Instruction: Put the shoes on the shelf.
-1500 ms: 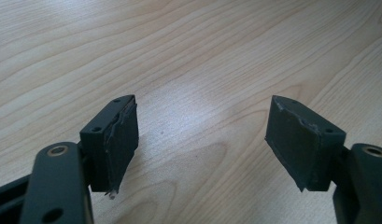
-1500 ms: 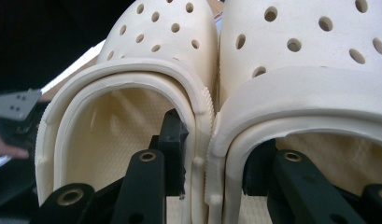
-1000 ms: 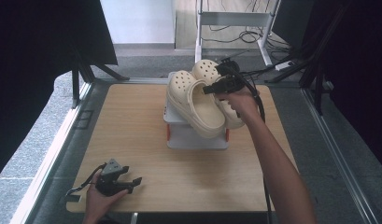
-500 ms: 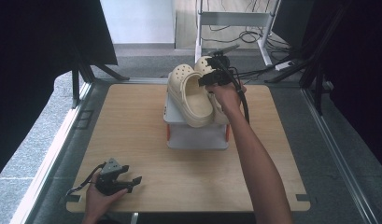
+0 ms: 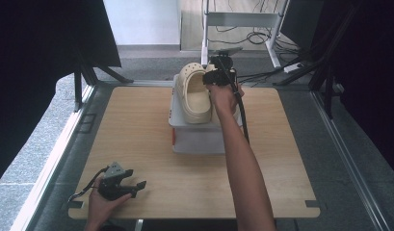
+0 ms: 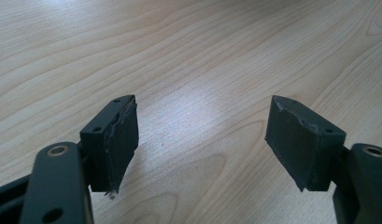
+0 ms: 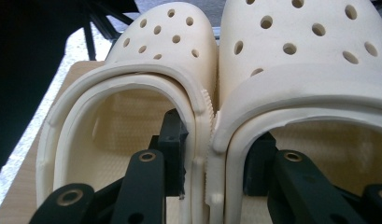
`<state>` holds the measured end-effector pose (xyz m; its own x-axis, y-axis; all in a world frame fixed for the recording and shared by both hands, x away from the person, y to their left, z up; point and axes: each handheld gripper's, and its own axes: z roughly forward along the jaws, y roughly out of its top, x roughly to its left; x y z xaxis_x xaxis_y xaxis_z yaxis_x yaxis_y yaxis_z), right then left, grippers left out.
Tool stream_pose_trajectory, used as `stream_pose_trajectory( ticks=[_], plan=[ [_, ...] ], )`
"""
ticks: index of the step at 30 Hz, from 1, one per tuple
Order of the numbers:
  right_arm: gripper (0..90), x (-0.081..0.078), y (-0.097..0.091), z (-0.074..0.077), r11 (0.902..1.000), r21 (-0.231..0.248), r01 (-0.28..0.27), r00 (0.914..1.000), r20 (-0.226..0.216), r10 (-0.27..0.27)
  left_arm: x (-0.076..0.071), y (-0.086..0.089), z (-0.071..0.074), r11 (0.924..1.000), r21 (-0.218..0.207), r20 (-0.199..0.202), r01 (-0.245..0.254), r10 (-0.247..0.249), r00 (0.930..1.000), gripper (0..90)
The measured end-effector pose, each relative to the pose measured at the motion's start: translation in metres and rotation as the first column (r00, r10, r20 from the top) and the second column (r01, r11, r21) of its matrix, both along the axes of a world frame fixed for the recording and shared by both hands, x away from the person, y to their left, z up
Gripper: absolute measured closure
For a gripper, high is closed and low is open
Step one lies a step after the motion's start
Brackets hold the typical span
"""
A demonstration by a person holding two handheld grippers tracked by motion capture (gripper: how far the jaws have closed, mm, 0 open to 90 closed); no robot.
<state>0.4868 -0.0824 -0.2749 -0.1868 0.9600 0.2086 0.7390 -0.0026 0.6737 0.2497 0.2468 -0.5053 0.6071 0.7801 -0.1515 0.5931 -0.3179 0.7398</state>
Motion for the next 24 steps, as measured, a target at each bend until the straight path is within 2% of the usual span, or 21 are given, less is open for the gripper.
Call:
stream_pose_trajectory(
  ticks=[5, 12, 15, 18, 22, 24],
  plan=[
    [67.4, 0.001, 0.010, 0.000, 0.9989, -0.022, 0.040, 0.9992, -0.003, -0.040, 0.000, 0.000, 0.000, 1.0000, 0.001, 0.004, -0.001, 0.001, 1.0000, 26.0],
    [66.7, 0.002, 0.018, -0.005, 0.9960, -0.046, 0.077, 0.9968, 0.027, -0.076, 0.000, 0.001, 0.001, 1.0000, 0.002, 0.005, -0.004, 0.004, 1.0000, 26.0],
    [65.7, 0.000, 0.022, -0.008, 0.9948, -0.071, 0.072, 0.9967, 0.043, -0.069, 0.000, 0.000, 0.000, 1.0000, 0.003, 0.004, -0.001, 0.001, 1.0000, 26.0],
    [62.5, -0.001, 0.023, -0.010, 0.9936, -0.095, 0.062, 0.9976, 0.037, -0.059, 0.000, 0.000, 0.000, 1.0000, 0.001, 0.004, -0.002, 0.002, 1.0000, 26.0],
    [57.1, -0.002, 0.019, -0.011, 0.9939, -0.094, 0.057, 0.9981, 0.027, -0.055, 0.000, 0.000, 0.000, 1.0000, 0.000, 0.001, -0.001, 0.001, 1.0000, 26.0],
    [55.6, -0.002, 0.015, -0.011, 0.9968, -0.069, 0.041, 0.9989, 0.027, -0.039, 0.000, 0.000, 0.000, 1.0000, 0.001, 0.000, -0.001, 0.001, 1.0000, 26.0]
  ],
)
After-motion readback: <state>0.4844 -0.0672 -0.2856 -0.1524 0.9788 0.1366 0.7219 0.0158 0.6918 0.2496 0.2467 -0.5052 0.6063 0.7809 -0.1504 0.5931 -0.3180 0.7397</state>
